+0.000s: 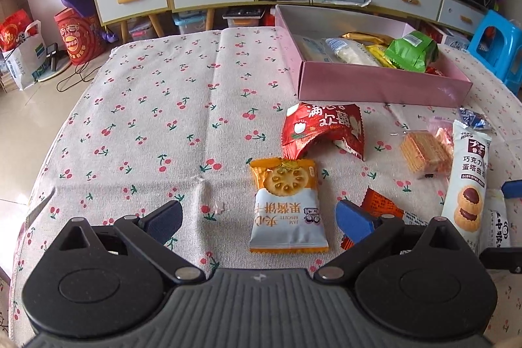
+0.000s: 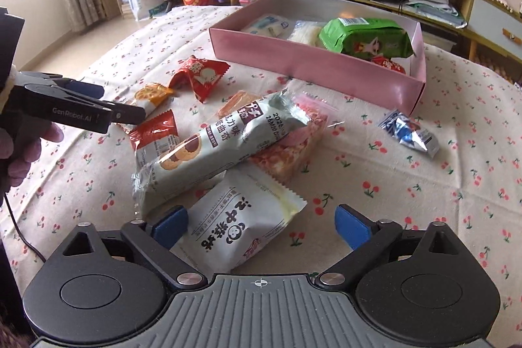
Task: Organize snacks
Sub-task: 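Grasp the lotus biscuit pack with the left tool while the right tool grasps the white Jiang Zhong pack, then carry the lotus biscuit pack and white pack over the pink box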
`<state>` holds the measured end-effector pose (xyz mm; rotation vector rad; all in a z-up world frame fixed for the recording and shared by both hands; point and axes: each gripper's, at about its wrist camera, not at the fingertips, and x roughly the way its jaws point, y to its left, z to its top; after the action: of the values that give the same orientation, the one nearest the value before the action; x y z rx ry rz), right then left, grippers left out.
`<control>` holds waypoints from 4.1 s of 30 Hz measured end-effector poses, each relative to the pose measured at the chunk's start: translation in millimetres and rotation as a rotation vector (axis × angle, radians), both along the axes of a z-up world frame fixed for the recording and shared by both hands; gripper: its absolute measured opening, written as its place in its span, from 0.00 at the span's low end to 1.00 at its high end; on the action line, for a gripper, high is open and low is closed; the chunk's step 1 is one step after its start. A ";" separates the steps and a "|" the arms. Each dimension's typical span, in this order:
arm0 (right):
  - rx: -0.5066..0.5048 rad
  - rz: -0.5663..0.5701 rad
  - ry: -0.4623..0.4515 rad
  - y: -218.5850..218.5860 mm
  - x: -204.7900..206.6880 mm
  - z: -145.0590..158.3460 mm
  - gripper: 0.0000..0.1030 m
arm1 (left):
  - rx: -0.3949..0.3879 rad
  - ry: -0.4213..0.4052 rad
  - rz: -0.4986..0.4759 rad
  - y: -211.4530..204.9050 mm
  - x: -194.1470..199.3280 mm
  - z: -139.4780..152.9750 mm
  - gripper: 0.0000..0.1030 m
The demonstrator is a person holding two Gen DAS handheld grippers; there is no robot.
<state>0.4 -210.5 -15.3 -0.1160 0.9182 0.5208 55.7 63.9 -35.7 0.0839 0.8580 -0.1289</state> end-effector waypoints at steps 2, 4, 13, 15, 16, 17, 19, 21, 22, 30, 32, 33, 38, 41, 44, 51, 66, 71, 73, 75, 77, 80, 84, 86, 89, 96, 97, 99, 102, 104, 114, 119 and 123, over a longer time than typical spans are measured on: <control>-0.001 0.009 -0.005 0.0 -1.3 -0.7 0.98 | 0.001 0.014 0.009 -1.7 2.4 -2.8 0.94; -0.008 0.017 -0.006 -1.0 -1.9 -0.5 0.99 | 0.004 0.029 0.010 -2.0 3.3 -6.1 0.92; -0.062 -0.029 0.018 -17.5 6.4 7.2 1.00 | -0.007 0.048 0.060 13.6 4.0 -3.1 0.91; -0.045 -0.045 0.020 -19.7 7.7 9.2 1.00 | -0.007 0.043 0.059 11.9 3.7 -1.9 0.88; -0.032 -0.049 0.022 -19.8 7.8 9.6 1.00 | -0.006 0.039 0.053 10.5 2.9 -1.5 0.86; -0.017 -0.054 0.026 -18.3 8.0 9.6 1.00 | -0.002 0.034 0.042 8.2 3.3 -1.2 0.85; 0.007 -0.061 0.040 -13.2 7.6 7.7 1.00 | 0.004 0.024 0.030 4.7 3.0 -0.8 0.82; 0.033 -0.068 0.060 -7.0 5.8 3.3 1.00 | 0.008 0.015 0.027 2.5 3.8 -1.1 0.80; 0.035 -0.073 0.070 -3.7 5.0 0.4 1.00 | 0.009 0.012 0.028 1.9 3.6 -1.4 0.80; -0.102 -0.025 0.027 -3.8 1.5 -5.1 0.99 | -0.015 0.027 0.003 9.4 6.0 -0.9 0.72; -0.104 -0.059 0.036 -13.1 5.6 -4.3 0.99 | -0.022 0.035 0.003 11.1 6.7 -0.2 0.68; -0.103 -0.079 0.039 -17.2 7.7 -4.1 0.98 | -0.021 0.037 0.004 11.1 6.9 0.0 0.67; -0.083 -0.091 0.021 -18.4 8.3 -6.5 0.97 | -0.015 0.033 0.006 7.4 6.8 0.4 0.61; -0.088 -0.054 -0.024 -10.5 4.6 -6.7 0.92 | -0.018 0.029 -0.004 5.8 5.8 1.3 0.52; -0.070 -0.048 -0.040 -8.6 5.7 -5.5 0.84 | -0.015 0.026 -0.022 3.6 4.5 2.2 0.43; -0.060 -0.101 -0.019 -15.4 15.6 1.9 0.47 | -0.019 0.032 -0.012 3.4 6.6 4.3 0.36; -0.030 -0.215 -0.049 -36.5 31.1 27.7 0.46 | -0.114 0.057 0.050 3.4 10.5 20.2 0.35; -0.011 -0.249 -0.056 -39.1 43.0 36.4 0.46 | -0.145 0.037 0.058 -0.4 17.1 29.7 0.35; -0.001 -0.257 -0.058 -38.6 48.1 40.9 0.46 | -0.159 0.033 0.062 -1.5 20.7 32.7 0.35; 0.011 -0.267 -0.063 -37.5 54.0 45.9 0.46 | -0.176 0.026 0.065 -3.4 24.8 36.2 0.35; 0.024 -0.276 -0.071 -36.5 60.7 51.0 0.46 | -0.187 0.016 0.067 -5.3 28.9 39.9 0.35; 0.042 -0.288 -0.081 -34.9 70.8 58.5 0.46 | -0.204 0.006 0.070 -8.5 33.7 44.4 0.35; 0.065 -0.300 -0.087 -33.0 83.3 66.2 0.46 | -0.228 -0.004 0.080 -12.1 41.6 48.5 0.35; 0.080 -0.307 -0.088 -31.9 91.1 69.0 0.46 | -0.236 -0.012 0.087 -14.1 46.9 50.4 0.35; 0.098 -0.321 -0.084 -29.6 102.9 70.2 0.46 | -0.265 -0.018 0.105 -17.4 56.7 52.8 0.35; 0.174 -0.352 -0.067 -22.5 131.0 72.9 0.46 | -0.333 -0.045 0.101 -33.3 78.4 52.0 0.35; 0.183 -0.358 -0.070 -21.6 135.1 73.9 0.46 | -0.341 -0.046 0.101 -35.7 81.9 50.1 0.35; 0.210 -0.369 -0.070 -20.1 142.7 75.8 0.46 | -0.358 -0.046 0.105 -38.4 86.9 46.6 0.35; 0.262 -0.389 -0.055 -21.1 151.4 76.4 0.46 | -0.397 -0.028 0.129 -38.2 92.8 41.3 0.35; 0.276 -0.393 -0.040 -21.5 157.9 73.6 0.46 | -0.435 -0.016 0.152 -36.1 95.7 39.2 0.35; 0.329 -0.412 0.036 -6.4 211.5 67.6 0.46 | -0.473 -0.022 0.118 -45.1 107.2 29.7 0.35; 0.314 -0.420 0.068 5.1 233.9 55.7 0.46 | -0.463 -0.014 0.091 -47.8 112.1 26.5 0.35; 0.313 -0.419 0.084 6.8 243.4 49.3 0.46 | -0.414 -0.014 0.066 -50.8 112.0 26.3 0.37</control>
<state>243.8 -203.7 34.0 0.3780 0.9010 0.2739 167.7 13.1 -9.4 -0.3309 0.8046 -0.2409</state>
